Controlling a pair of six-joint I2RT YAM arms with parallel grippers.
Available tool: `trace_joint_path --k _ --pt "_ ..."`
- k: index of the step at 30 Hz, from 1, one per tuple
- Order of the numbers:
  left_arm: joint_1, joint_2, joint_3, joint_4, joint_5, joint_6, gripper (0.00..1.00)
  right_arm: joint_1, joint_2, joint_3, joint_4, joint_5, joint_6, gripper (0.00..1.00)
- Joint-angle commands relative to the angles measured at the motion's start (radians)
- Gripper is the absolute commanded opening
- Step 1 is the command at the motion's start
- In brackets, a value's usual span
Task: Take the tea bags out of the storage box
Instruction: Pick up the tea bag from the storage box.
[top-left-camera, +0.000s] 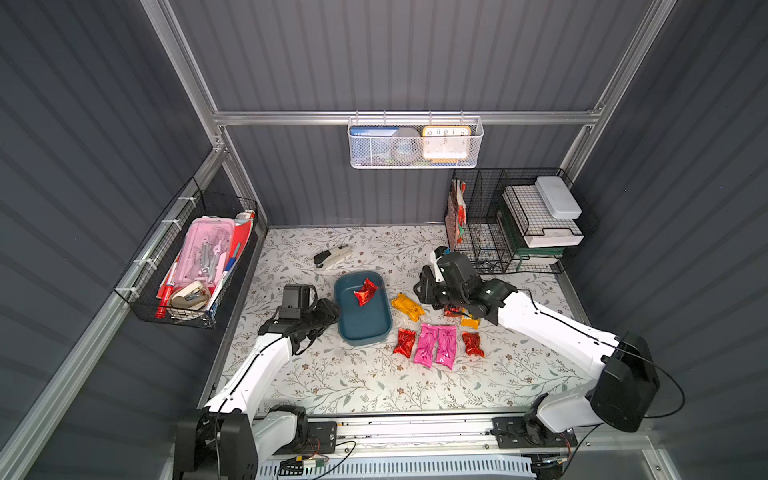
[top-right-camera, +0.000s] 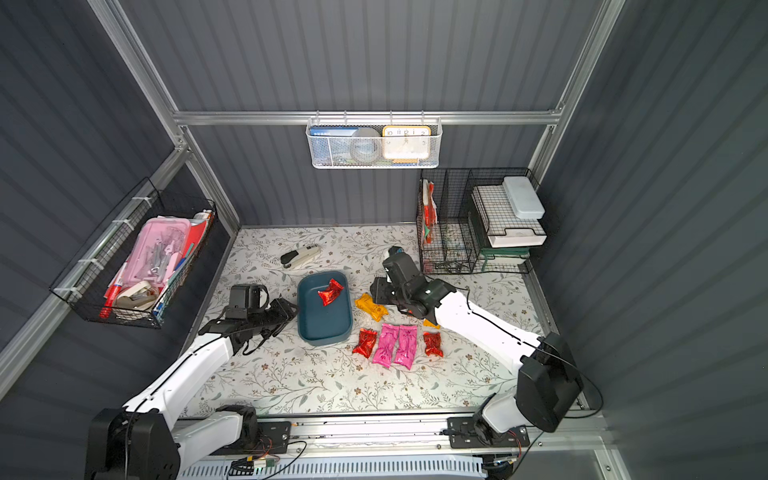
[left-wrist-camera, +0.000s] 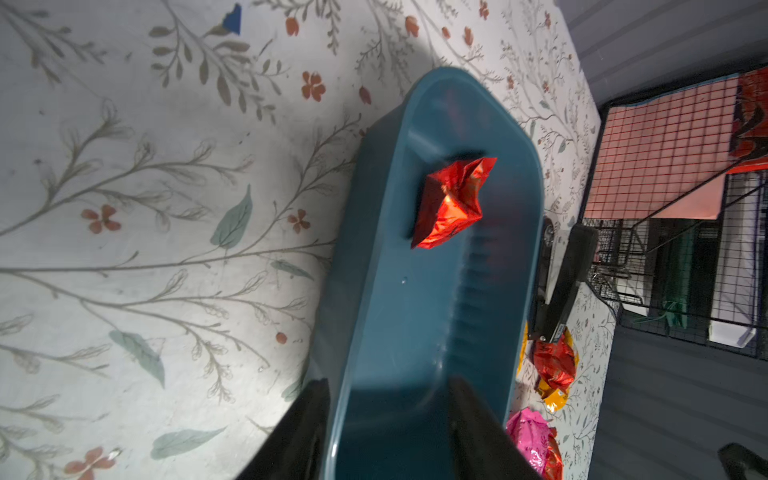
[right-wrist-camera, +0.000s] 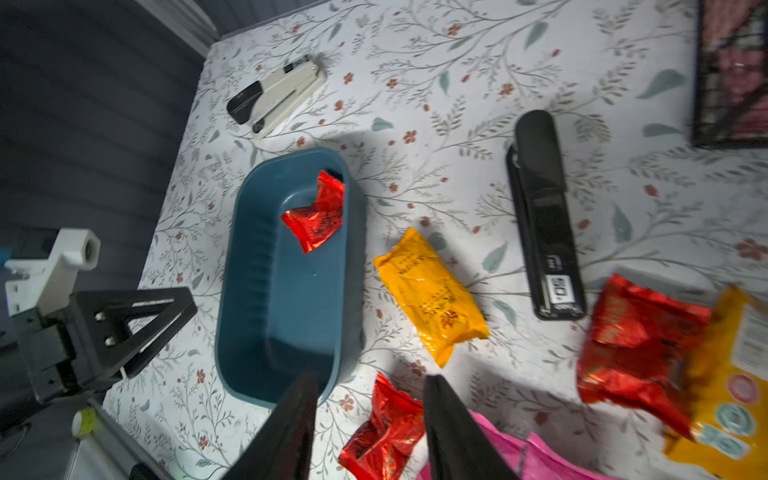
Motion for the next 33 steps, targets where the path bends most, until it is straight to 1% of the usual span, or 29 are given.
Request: trace_joint_path --k 1,3,5,7,8,10,12,14,15,17,19,23,24,25,33 --pt "-0.009 0.018 0.077 0.026 -0.001 -0.017 0.5 0.008 0.047 0.029 -0.032 0.025 -0.009 0.47" --pt "-0.046 0.04 0.12 0.009 -0.05 -0.021 0.52 0.007 0.054 0.023 -0.013 0.027 0.01 0.47" --pt "-0.105 0.09 0.182 -0.025 -0.114 0.011 0.52 0.007 0.056 0.014 -0.01 0.033 0.022 0.47" --pt "-0.158 0.187 0.296 -0.122 -0.187 0.106 0.51 0.007 0.046 0.003 -0.015 0.037 0.027 0.46" --pt "-0.167 0.229 0.344 -0.166 -0.208 0.153 0.51 0.008 0.038 -0.003 -0.019 0.041 0.028 0.46" --pt "-0.172 0.297 0.427 -0.216 -0.223 0.285 0.52 0.008 0.011 -0.024 -0.031 0.064 0.029 0.46" --pt "-0.172 0.344 0.48 -0.229 -0.203 0.401 0.56 0.006 -0.031 -0.059 -0.037 0.093 0.033 0.47" --pt "-0.173 0.414 0.532 -0.254 -0.129 0.525 0.6 0.006 -0.064 -0.091 -0.037 0.119 0.036 0.47" --pt "-0.173 0.462 0.573 -0.293 -0.09 0.581 0.61 0.005 -0.083 -0.111 -0.037 0.133 0.039 0.47" --pt "-0.182 0.554 0.634 -0.348 -0.059 0.666 0.61 0.005 -0.114 -0.147 -0.032 0.159 0.05 0.47" --pt "-0.19 0.624 0.685 -0.381 -0.07 0.724 0.6 0.004 -0.143 -0.178 -0.022 0.177 0.054 0.47" --pt "-0.204 0.699 0.729 -0.408 -0.123 0.816 0.6 0.002 -0.171 -0.191 -0.04 0.199 0.06 0.47" --pt "-0.208 0.714 0.773 -0.413 -0.139 0.842 0.6 0.001 -0.175 -0.191 -0.045 0.204 0.063 0.47" --pt "-0.211 0.728 0.785 -0.411 -0.158 0.864 0.61 0.0 -0.179 -0.194 -0.046 0.208 0.066 0.47" --pt "-0.233 0.815 0.851 -0.396 -0.23 0.97 0.62 -0.001 -0.174 -0.199 -0.05 0.204 0.066 0.47"
